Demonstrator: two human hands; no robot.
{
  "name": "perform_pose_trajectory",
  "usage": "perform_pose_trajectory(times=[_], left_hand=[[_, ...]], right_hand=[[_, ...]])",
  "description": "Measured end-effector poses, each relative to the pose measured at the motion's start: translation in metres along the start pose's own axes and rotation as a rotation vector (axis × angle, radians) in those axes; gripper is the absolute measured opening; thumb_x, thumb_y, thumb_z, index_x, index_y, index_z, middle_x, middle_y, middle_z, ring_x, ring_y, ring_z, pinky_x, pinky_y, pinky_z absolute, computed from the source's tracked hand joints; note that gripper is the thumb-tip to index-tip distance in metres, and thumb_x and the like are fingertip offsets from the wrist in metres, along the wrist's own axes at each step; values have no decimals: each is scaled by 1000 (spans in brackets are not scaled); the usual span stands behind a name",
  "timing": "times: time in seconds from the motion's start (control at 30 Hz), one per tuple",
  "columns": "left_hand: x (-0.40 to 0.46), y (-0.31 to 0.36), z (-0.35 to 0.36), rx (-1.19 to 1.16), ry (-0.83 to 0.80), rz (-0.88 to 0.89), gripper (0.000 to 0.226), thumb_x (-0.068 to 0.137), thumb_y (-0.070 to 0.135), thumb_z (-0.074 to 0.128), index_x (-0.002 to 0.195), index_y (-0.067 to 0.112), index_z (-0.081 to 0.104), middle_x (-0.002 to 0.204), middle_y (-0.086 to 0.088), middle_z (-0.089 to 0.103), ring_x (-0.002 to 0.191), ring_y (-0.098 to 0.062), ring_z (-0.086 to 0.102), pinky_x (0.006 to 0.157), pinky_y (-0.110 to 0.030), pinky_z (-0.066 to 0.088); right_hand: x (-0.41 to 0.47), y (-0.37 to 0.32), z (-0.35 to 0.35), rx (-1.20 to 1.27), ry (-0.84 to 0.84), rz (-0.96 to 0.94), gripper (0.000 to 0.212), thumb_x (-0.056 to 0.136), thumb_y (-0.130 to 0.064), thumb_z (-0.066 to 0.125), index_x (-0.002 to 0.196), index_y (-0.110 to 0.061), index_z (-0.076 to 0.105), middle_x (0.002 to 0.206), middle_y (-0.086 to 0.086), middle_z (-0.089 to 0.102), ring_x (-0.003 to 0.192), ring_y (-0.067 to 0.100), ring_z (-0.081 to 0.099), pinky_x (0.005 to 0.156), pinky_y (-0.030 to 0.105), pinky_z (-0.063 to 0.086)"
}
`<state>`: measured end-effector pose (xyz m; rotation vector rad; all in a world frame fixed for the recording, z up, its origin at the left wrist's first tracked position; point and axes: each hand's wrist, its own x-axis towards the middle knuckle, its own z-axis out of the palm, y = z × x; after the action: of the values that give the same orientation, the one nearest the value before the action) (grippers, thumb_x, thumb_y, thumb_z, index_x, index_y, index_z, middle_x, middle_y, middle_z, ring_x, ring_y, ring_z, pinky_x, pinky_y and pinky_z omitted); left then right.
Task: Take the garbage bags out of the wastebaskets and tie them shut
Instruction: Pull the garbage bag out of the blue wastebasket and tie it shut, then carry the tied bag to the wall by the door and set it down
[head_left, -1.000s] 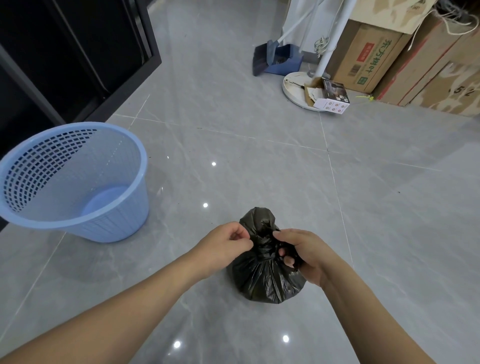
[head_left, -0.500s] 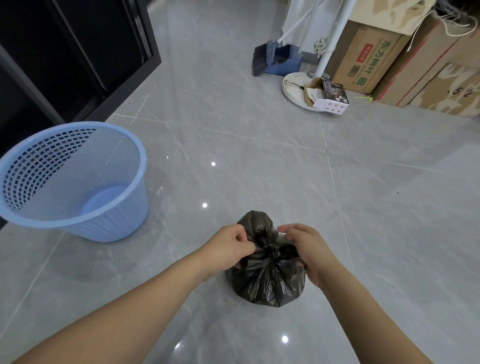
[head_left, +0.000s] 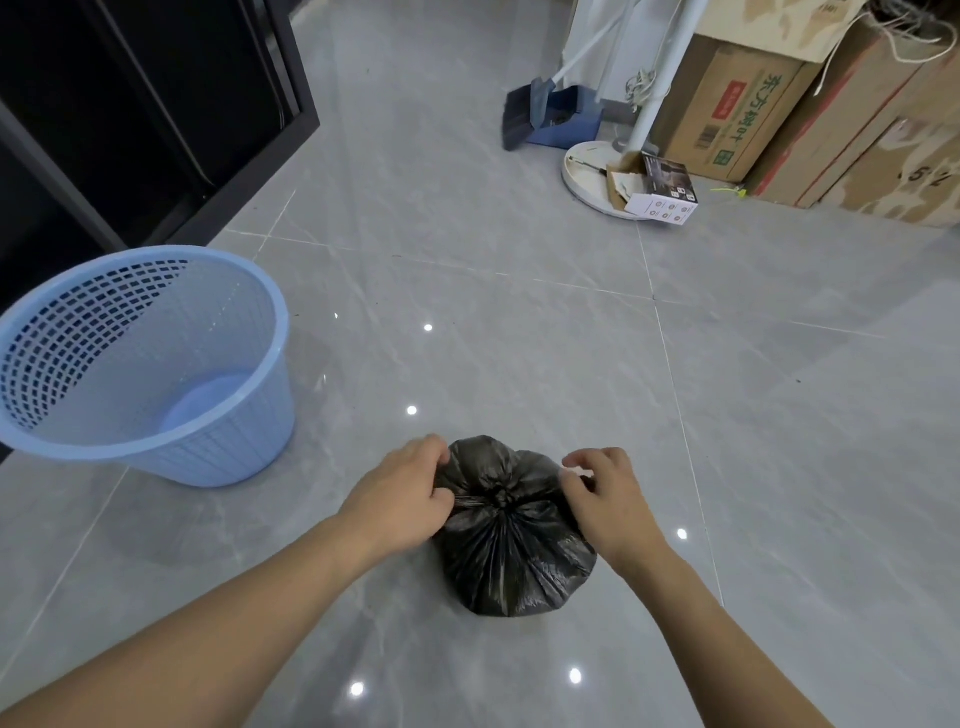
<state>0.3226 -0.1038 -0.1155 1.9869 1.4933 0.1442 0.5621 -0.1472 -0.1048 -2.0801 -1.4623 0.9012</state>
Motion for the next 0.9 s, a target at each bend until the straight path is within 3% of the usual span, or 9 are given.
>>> perform_pose_trajectory(times=[0.1, 0.2, 0.27, 0.37, 0.53, 0.63, 0.73, 0.83, 0.9], left_hand=[[4, 5, -5, 44, 19, 216, 63, 82, 31, 46, 142, 35, 27, 146, 6, 30, 132, -17, 29, 105, -36, 36], [15, 17, -2, 231, -120, 323, 71, 85, 36, 46, 149, 40, 13, 159, 6, 8, 145, -20, 7, 115, -46, 24], [25, 24, 5, 390, -198, 348, 64, 88, 37, 46, 147, 37, 22, 159, 4, 10, 144, -23, 9, 113, -48, 26], [37, 33, 11, 524, -229, 370, 35, 92, 29, 44, 125, 22, 53, 137, -4, 44, 124, -26, 39, 96, -40, 39], [62, 44, 5, 300, -217, 332, 17, 93, 23, 41, 97, 17, 57, 96, 0, 57, 94, -24, 56, 73, -34, 44], [71, 62, -11, 197, -143, 361, 22, 91, 22, 41, 107, 20, 57, 109, 0, 59, 102, -23, 54, 79, -36, 46], [55, 93, -33, 58, -75, 359, 55, 80, 37, 46, 134, 27, 37, 139, 4, 37, 119, -21, 42, 95, -40, 45], [29, 134, -62, 73, -308, 224, 86, 72, 53, 56, 144, 29, 16, 147, 3, 21, 120, -22, 42, 95, -41, 47], [17, 171, -86, 137, -361, 204, 65, 83, 39, 57, 138, 21, 28, 135, -8, 39, 102, -24, 54, 85, -38, 51]], right_hand=[[-4, 3, -5, -273, -211, -96, 58, 77, -54, 51, 131, -33, 46, 133, -9, 35, 120, 14, 38, 103, 35, 34], [-5, 5, -2, -639, -266, -189, 65, 77, -56, 49, 137, -35, 39, 134, -7, 42, 123, 22, 38, 103, 38, 34], [-1, 6, 0, -659, -227, -214, 50, 82, -48, 51, 130, -32, 50, 123, -3, 53, 112, 23, 48, 95, 35, 41], [5, 7, -3, -632, -152, -245, 30, 87, -39, 51, 112, -28, 62, 104, -2, 59, 98, 23, 56, 82, 33, 46], [11, 4, -14, -457, -93, -185, 18, 89, -33, 51, 100, -26, 64, 93, -4, 61, 87, 18, 58, 74, 32, 48], [8, -10, -39, -322, -22, -109, 14, 89, -30, 57, 96, -23, 67, 88, -5, 59, 82, 16, 56, 69, 27, 45], [-8, -37, -76, -253, -6, -46, 9, 89, -25, 59, 91, -21, 67, 80, -6, 52, 75, 14, 51, 61, 19, 36], [-30, -79, -127, -212, 0, 29, 12, 89, -23, 59, 90, -15, 68, 84, -2, 58, 78, 16, 55, 69, 29, 46], [-49, -111, -171, -195, 19, 84, 13, 89, -23, 60, 86, -13, 67, 83, -1, 61, 76, 17, 57, 70, 34, 50]])
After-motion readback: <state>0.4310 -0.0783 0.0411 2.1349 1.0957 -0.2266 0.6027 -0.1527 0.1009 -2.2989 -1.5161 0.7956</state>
